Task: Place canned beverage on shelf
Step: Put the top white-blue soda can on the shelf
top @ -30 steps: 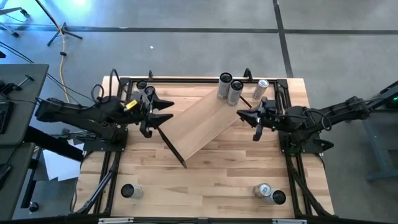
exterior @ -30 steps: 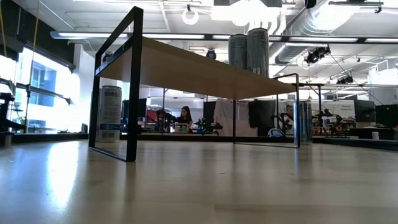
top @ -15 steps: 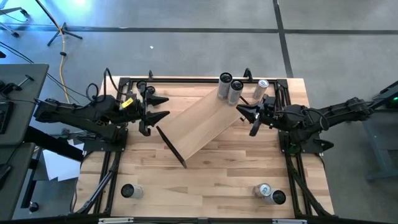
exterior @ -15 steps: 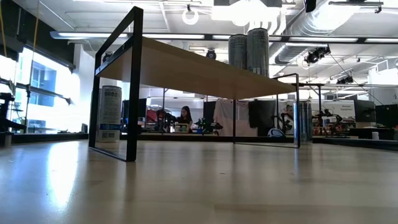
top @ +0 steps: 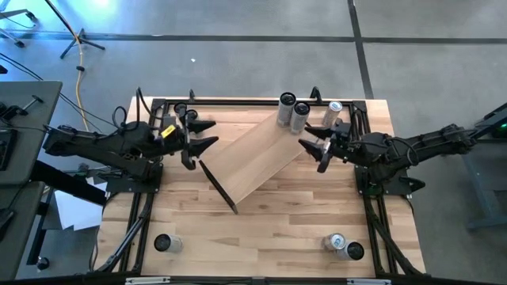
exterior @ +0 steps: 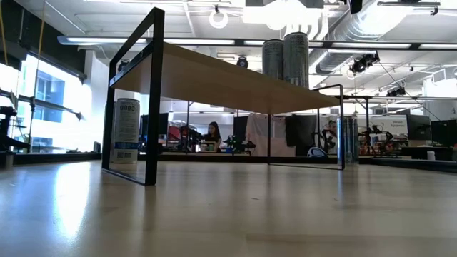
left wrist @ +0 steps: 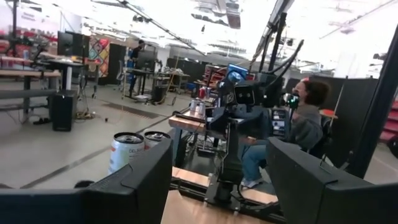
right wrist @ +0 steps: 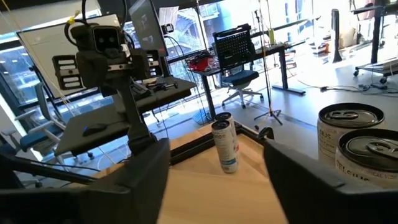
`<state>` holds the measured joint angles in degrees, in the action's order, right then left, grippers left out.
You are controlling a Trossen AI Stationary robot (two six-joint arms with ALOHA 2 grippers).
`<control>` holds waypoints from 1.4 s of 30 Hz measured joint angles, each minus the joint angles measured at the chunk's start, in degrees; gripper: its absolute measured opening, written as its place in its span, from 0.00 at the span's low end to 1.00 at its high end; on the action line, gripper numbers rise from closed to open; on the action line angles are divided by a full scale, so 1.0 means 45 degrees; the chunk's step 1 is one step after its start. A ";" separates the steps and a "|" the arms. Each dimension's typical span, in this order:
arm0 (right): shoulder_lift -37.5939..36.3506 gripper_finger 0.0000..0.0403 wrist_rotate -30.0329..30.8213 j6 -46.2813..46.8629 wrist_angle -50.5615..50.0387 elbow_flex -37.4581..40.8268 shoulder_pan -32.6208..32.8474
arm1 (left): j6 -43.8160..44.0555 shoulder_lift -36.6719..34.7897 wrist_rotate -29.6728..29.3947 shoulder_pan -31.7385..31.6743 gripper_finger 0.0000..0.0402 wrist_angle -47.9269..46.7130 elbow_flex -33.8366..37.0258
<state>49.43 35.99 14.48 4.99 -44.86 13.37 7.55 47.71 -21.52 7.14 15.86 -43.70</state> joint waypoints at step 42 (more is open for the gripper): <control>0.0291 0.81 0.0009 0.0812 -0.0597 0.0000 0.0000 | 0.8508 0.4836 -0.1635 -0.7537 0.56 -1.6238 -0.6479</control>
<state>50.74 36.03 18.13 2.31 -44.86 13.37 45.84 69.48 -28.87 -26.78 -57.21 -72.86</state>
